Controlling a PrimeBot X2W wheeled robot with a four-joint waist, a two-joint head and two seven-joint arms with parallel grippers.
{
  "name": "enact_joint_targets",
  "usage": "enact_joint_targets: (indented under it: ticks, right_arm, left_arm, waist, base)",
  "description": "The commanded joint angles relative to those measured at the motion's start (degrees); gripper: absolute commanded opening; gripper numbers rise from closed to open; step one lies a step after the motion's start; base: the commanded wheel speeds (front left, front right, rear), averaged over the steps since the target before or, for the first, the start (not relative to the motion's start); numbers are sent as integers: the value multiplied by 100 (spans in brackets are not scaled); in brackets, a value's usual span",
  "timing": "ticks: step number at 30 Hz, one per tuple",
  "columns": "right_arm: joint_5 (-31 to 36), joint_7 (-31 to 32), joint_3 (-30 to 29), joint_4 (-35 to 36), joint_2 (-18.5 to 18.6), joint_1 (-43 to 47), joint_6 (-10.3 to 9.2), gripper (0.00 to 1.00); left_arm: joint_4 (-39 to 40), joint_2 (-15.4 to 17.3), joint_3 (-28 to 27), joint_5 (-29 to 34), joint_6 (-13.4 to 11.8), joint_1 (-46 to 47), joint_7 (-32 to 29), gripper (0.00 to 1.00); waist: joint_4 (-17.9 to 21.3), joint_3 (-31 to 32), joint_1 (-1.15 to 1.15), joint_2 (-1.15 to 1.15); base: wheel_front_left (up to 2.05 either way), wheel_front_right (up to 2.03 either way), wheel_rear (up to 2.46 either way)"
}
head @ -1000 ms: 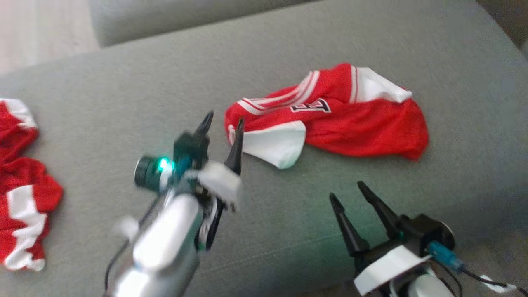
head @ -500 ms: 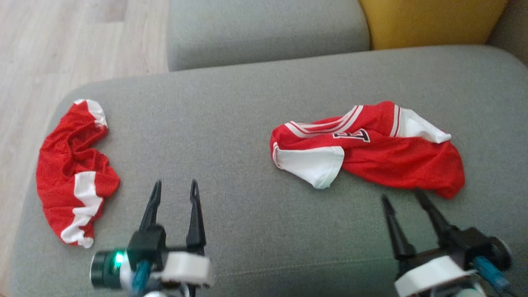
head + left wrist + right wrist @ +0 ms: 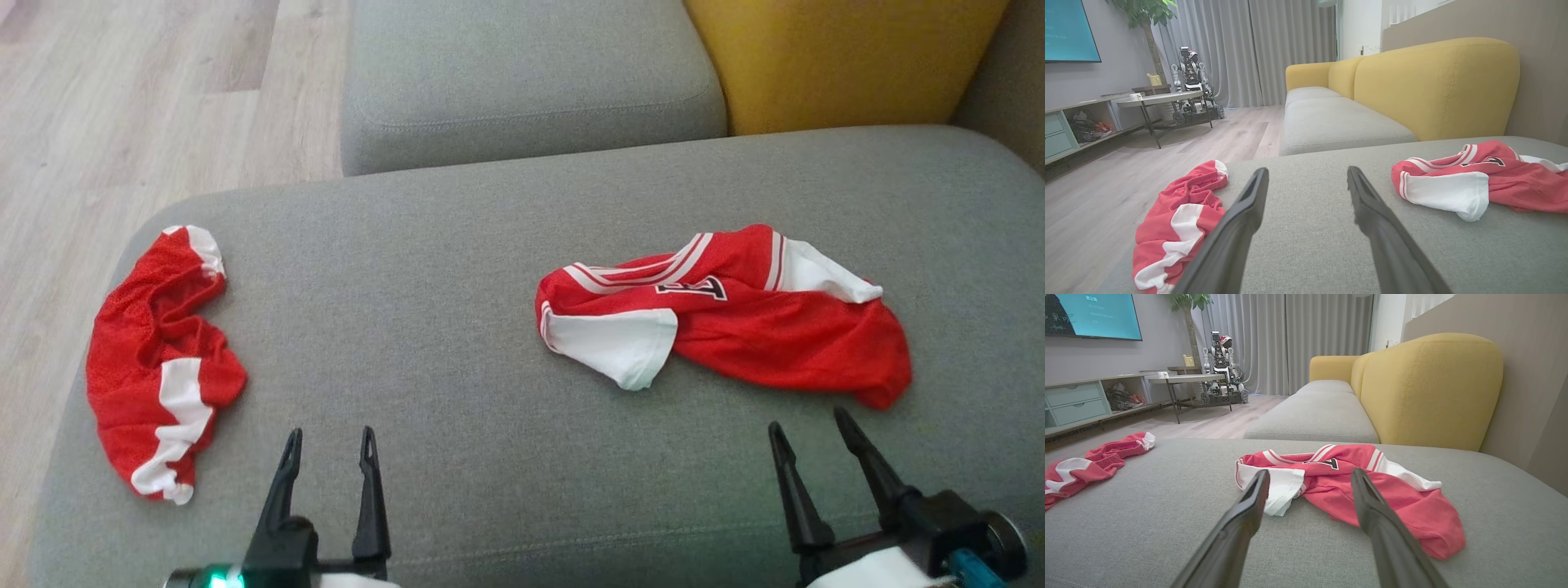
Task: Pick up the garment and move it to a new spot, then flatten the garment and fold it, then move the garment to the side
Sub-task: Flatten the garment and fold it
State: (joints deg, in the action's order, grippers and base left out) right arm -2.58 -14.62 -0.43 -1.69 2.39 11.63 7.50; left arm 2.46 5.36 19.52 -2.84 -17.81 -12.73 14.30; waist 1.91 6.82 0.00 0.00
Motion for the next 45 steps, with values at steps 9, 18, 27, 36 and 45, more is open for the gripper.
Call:
enact_joint_targets:
  ticks: [9,18,27,36,45]
  right_arm:
    - [17,-38,158,152,49,-119,-1,100]
    - [56,-38,142,165,49,-125,-1,100]
    - [104,-38,205,209,49,-127,-1,100]
    - [217,-38,301,234,49,-343,-1,100]
    - [199,-38,356,282,49,-706,-1,100]
  left_arm:
    - [155,-64,-332,152,-40,114,70,100]
    - [93,-87,-314,195,-7,50,70,100]
    - [-135,-113,-299,88,109,134,70,100]
    - [-1628,-240,216,-946,1055,1852,-45,100]
    - [-2750,-246,1614,-2715,1001,4051,-899,100]
  waist:
    - [47,70,0,0]
    - [38,93,0,0]
    - [30,0,0,0]
    - [298,-518,0,0]
    - [648,-1243,0,0]
  base:
    - [0,0,0]
    - [0,0,0]
    - [0,0,0]
    - [0,0,0]
    - [0,0,0]
